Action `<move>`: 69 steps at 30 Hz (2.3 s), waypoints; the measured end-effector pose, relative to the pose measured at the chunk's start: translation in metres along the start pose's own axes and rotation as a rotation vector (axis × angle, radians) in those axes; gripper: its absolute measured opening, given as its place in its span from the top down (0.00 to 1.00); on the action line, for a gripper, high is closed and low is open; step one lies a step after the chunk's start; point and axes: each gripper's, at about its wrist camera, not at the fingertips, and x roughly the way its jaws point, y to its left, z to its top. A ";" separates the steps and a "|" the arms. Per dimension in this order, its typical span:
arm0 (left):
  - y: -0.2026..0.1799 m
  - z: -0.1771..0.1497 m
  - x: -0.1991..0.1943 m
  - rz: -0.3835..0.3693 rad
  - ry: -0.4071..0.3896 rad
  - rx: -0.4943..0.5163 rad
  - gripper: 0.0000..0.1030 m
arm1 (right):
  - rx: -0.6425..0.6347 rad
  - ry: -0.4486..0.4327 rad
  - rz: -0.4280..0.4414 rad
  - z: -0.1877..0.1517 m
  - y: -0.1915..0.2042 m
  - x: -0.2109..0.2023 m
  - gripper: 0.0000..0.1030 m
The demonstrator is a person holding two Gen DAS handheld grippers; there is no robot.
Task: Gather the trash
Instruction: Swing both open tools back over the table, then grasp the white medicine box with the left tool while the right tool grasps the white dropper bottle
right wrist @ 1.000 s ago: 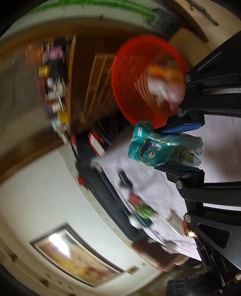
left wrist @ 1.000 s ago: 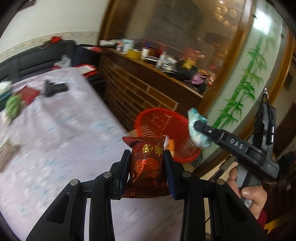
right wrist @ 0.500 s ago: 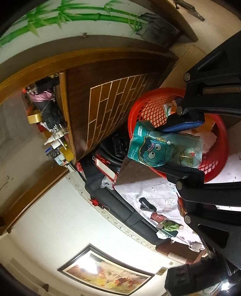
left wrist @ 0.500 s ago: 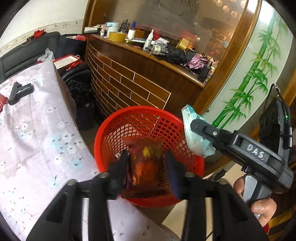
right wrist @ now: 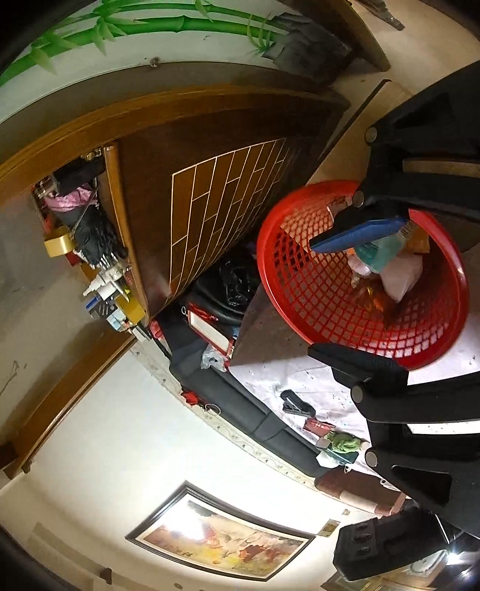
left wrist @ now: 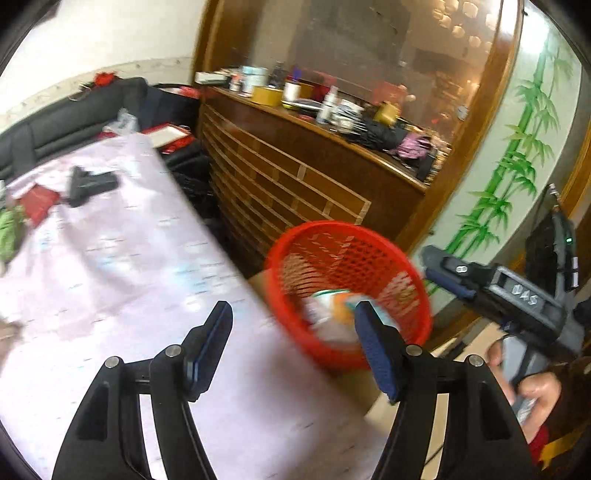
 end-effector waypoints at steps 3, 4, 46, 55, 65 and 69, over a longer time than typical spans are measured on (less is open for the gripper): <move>0.038 -0.011 -0.025 0.066 -0.016 -0.029 0.35 | -0.034 0.017 0.024 -0.009 0.017 -0.002 0.46; 0.057 -0.016 -0.036 0.096 -0.019 -0.049 0.35 | -0.055 0.023 0.030 -0.015 0.026 -0.003 0.46; 0.377 -0.122 -0.140 0.535 -0.069 -0.527 0.88 | -0.705 0.476 0.185 -0.161 0.382 0.190 0.55; 0.395 -0.132 -0.147 0.523 -0.076 -0.600 0.83 | -0.739 0.530 0.168 -0.201 0.463 0.340 0.64; 0.398 -0.131 -0.144 0.525 -0.074 -0.605 0.83 | -0.797 0.544 0.063 -0.215 0.478 0.440 0.63; 0.394 -0.129 -0.146 0.533 -0.083 -0.580 0.85 | -0.832 0.535 0.047 -0.223 0.476 0.448 0.68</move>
